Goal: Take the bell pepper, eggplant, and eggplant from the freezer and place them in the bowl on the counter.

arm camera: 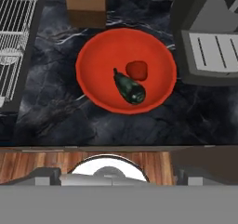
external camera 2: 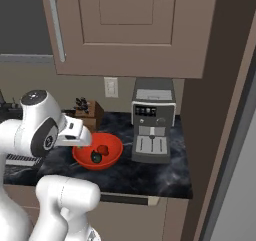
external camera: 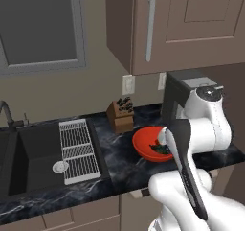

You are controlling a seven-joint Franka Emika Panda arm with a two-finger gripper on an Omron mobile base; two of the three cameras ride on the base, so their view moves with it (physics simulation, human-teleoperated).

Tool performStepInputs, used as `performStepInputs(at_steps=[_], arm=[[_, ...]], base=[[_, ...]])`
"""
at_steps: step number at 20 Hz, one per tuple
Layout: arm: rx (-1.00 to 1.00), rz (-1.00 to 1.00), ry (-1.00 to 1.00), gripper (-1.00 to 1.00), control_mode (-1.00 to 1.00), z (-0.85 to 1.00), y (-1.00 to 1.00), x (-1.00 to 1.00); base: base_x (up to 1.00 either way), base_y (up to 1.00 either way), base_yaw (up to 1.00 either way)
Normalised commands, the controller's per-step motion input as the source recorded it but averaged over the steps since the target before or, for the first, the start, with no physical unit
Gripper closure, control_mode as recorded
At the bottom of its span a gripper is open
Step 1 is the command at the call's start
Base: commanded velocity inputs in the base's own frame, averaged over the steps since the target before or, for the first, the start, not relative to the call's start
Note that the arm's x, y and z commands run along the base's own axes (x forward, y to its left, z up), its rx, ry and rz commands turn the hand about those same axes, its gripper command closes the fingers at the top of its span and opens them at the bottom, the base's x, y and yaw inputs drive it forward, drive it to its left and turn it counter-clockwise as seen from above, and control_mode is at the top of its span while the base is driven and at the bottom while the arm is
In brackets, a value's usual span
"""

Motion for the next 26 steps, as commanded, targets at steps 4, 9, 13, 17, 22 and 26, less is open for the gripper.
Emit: performStepInputs(at_steps=[4,9,13,17,22,26], arm=[[0.0,-0.05,0.02,-1.0,-1.0,0.48,0.0,-0.8],[0.0,-0.03,-0.02,-1.0,-1.0,0.61,0.08,-0.63],[0.0,0.0,-0.1,-1.0,-1.0,0.48,0.17,-0.36],[0.0,0.0,-0.08,-1.0,-1.0,0.34,0.12,-0.1],[0.01,0.0,-0.17,-1.0,-1.0,0.41,0.09,-0.19],[0.04,0.0,-0.09,-1.0,1.0,0.13,0.02,-0.22]], base=[[0.0,0.0,0.0],[0.0,0.0,0.0],[0.0,0.0,0.0],[0.0,0.0,0.0],[0.0,0.0,0.0],[-0.14,0.0,0.0]])
